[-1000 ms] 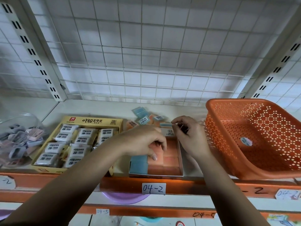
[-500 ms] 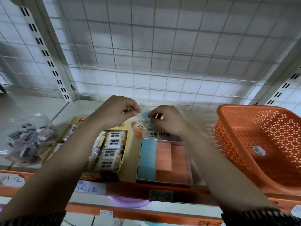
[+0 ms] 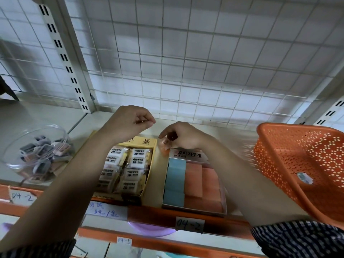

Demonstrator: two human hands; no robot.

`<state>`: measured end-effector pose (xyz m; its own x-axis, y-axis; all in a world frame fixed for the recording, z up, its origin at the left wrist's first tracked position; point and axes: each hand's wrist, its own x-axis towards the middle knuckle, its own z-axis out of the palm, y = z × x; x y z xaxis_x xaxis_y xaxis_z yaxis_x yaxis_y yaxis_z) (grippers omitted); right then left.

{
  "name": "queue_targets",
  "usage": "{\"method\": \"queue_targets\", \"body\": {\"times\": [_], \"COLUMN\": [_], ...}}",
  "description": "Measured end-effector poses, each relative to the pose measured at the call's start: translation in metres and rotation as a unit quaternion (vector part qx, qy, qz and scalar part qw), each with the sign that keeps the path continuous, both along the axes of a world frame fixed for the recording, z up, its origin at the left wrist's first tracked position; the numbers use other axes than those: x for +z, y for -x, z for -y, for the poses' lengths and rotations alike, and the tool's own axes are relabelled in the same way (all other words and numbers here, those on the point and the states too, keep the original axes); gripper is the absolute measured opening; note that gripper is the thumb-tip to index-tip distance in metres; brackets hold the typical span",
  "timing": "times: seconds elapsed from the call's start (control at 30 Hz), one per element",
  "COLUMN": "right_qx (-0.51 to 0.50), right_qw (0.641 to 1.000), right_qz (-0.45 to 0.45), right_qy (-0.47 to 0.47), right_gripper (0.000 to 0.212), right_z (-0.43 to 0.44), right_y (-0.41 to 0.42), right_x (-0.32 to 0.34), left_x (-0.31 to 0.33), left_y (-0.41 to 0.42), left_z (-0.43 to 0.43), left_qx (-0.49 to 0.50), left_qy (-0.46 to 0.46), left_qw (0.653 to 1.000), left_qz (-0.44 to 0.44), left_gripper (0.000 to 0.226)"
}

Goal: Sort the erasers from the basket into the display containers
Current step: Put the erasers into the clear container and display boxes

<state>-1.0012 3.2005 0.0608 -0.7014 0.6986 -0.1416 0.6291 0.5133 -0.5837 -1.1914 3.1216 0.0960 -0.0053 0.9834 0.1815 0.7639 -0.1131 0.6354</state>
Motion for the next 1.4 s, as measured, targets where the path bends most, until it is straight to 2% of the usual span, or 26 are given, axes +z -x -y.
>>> {"method": "queue_targets", "body": {"times": [0.13, 0.27, 0.43, 0.6, 0.77, 0.87, 0.97, 1.03, 1.13, 1.27, 1.4], "right_qx": [-0.078, -0.168, -0.221, -0.249, -0.259, -0.232, -0.188, -0.175, -0.171, -0.18, -0.175], "right_qw": [0.99, 0.949, 0.913, 0.87, 0.862, 0.846, 0.833, 0.848, 0.879, 0.88, 0.879], "right_qz": [-0.113, -0.25, -0.321, -0.395, -0.406, -0.446, -0.485, -0.473, -0.43, -0.424, -0.429], "right_qy": [0.036, 0.094, 0.121, 0.158, 0.157, 0.176, 0.187, 0.163, 0.113, 0.117, 0.111], "right_gripper": [0.031, 0.02, 0.017, 0.017, 0.018, 0.015, 0.013, 0.011, 0.024, 0.033, 0.036], "right_z": [0.002, 0.009, 0.035, 0.056, 0.068, 0.077, 0.084, 0.087, 0.092, 0.096, 0.101], "right_y": [-0.019, -0.049, -0.076, -0.093, -0.103, -0.107, -0.112, -0.114, -0.116, -0.12, -0.121], "right_x": [0.0, -0.003, -0.006, -0.013, -0.015, -0.014, -0.013, -0.012, -0.011, -0.012, -0.015], "left_x": [-0.006, -0.009, -0.016, -0.018, -0.02, -0.019, -0.014, -0.01, -0.004, 0.002, 0.0], "left_y": [-0.003, -0.016, -0.037, -0.046, -0.054, -0.055, -0.052, -0.05, -0.048, -0.053, -0.062], "left_z": [-0.007, -0.023, -0.048, -0.06, -0.062, -0.061, -0.058, -0.054, -0.045, -0.026, -0.004], "left_qx": [-0.052, -0.127, -0.188, -0.198, -0.2, -0.198, -0.178, -0.149, -0.111, -0.095, -0.102], "left_qy": [0.059, 0.136, 0.243, 0.308, 0.34, 0.33, 0.275, 0.223, 0.163, 0.114, 0.11], "left_qw": [0.997, 0.98, 0.936, 0.917, 0.912, 0.916, 0.933, 0.95, 0.971, 0.986, 0.989], "left_qz": [0.008, -0.068, -0.174, -0.155, -0.111, -0.118, -0.146, -0.158, -0.137, -0.082, -0.008], "left_gripper": [0.009, 0.013, 0.019, 0.017, 0.019, 0.02, 0.017, 0.016, 0.017, 0.013, 0.011]}}
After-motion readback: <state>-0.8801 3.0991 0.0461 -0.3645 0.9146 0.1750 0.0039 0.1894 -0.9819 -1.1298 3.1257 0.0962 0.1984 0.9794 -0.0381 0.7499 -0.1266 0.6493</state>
